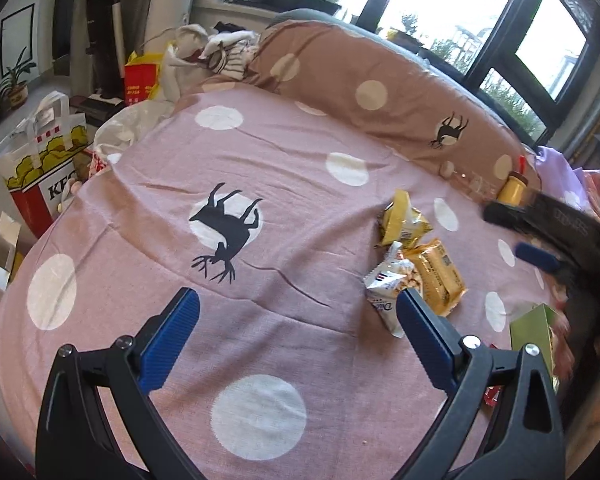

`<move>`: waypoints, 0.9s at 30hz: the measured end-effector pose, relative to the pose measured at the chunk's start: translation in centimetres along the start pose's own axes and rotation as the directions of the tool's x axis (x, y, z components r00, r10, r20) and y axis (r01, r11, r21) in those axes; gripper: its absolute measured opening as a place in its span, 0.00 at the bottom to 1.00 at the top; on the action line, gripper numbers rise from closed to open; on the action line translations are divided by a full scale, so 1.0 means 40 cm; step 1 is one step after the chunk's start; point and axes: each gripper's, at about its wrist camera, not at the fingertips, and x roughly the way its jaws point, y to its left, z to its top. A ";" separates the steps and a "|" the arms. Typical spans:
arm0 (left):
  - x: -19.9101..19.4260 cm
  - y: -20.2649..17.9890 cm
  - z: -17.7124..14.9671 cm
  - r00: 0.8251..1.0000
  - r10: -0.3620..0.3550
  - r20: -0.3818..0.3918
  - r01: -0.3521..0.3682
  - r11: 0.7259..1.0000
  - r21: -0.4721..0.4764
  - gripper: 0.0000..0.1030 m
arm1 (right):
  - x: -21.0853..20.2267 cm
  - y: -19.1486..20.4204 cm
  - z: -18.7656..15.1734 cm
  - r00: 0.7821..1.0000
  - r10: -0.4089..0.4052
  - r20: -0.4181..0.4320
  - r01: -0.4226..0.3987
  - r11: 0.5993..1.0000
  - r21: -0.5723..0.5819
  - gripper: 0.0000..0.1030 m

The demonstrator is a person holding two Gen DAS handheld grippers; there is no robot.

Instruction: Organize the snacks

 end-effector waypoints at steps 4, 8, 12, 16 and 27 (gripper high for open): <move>0.015 0.004 0.002 1.000 -0.008 -0.027 0.008 1.000 -0.014 0.96 | 0.142 0.058 0.043 0.992 -0.017 -0.124 0.011 0.999 -0.050 0.86; 0.019 0.004 0.003 0.999 0.010 -0.035 -0.010 1.000 -0.003 0.96 | 0.259 0.085 0.052 0.985 -0.012 -0.170 0.002 0.998 -0.058 0.86; 0.023 0.018 0.005 0.999 0.029 -0.039 -0.030 0.999 -0.013 0.96 | 0.300 0.063 0.034 0.985 0.017 -0.171 -0.016 1.000 0.008 0.59; 0.026 0.024 0.006 0.999 0.019 -0.050 -0.021 0.999 -0.026 0.96 | 0.245 0.052 0.015 0.989 0.053 -0.141 -0.053 0.999 0.007 0.52; 0.044 -0.020 -0.014 0.996 -0.007 -0.092 0.009 1.000 0.026 0.96 | -0.064 -0.058 -0.198 0.995 0.082 -0.055 -0.077 0.993 0.093 0.52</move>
